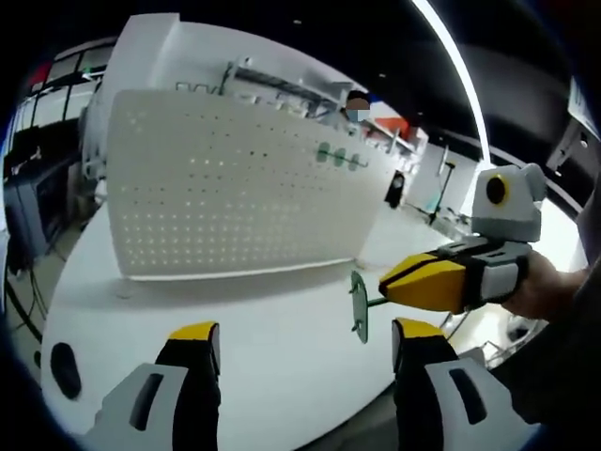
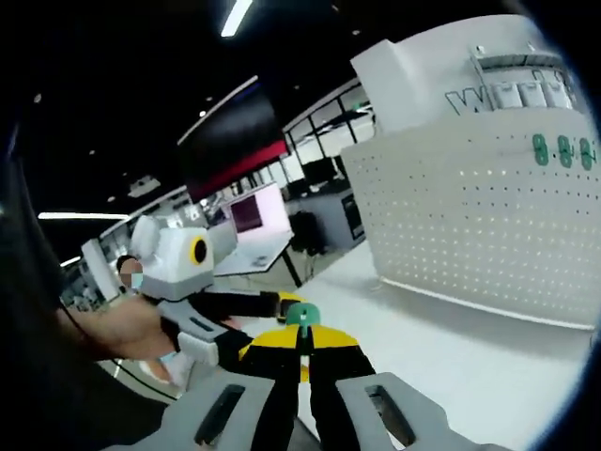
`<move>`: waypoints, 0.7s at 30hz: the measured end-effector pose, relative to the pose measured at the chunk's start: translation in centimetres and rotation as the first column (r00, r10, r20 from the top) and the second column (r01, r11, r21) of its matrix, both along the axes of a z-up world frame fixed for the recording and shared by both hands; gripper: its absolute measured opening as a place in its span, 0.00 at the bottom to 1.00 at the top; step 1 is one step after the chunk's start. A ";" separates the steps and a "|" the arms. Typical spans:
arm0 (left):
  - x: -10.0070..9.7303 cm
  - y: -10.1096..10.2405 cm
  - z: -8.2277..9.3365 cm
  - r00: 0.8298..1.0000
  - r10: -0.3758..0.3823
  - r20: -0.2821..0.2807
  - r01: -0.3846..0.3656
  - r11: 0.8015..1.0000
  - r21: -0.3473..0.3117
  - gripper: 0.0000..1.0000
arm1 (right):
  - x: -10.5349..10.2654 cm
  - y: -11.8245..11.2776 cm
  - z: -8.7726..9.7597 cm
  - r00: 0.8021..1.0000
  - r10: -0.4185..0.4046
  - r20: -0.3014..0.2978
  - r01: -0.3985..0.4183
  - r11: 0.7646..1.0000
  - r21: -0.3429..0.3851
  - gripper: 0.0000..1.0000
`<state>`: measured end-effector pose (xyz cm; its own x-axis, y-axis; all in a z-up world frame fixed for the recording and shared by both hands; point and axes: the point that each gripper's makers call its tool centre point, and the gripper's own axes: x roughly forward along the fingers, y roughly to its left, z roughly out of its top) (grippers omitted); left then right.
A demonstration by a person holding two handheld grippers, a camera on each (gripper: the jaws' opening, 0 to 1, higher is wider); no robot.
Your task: Insert the hook assembly into the mounting plate slot until the hook locks in place.
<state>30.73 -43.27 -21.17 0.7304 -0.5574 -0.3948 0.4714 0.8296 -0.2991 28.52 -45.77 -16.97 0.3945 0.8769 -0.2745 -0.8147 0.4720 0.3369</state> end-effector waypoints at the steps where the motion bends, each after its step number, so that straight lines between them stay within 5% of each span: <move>1: 0.0 0.0 0.1 1.000 -0.001 0.004 0.001 1.000 -0.004 0.72 | -0.2 0.1 0.0 1.000 0.003 0.000 -0.003 1.000 -0.001 0.00; 9: -0.3 0.1 0.2 1.000 -0.017 0.011 0.017 1.000 -0.026 0.50 | -0.8 0.6 -0.2 1.000 0.014 0.001 -0.014 1.000 -0.001 0.00; 15: -0.6 -0.7 0.0 0.999 -0.049 0.001 0.049 0.998 -0.048 0.43 | -0.4 0.5 -0.2 1.000 -0.017 0.001 0.017 1.000 0.011 0.00; 21: -0.7 -1.6 0.6 0.997 -0.074 -0.007 0.072 0.989 -0.128 0.24 | 0.2 0.2 0.1 0.998 -0.056 -0.009 0.056 0.998 0.033 0.00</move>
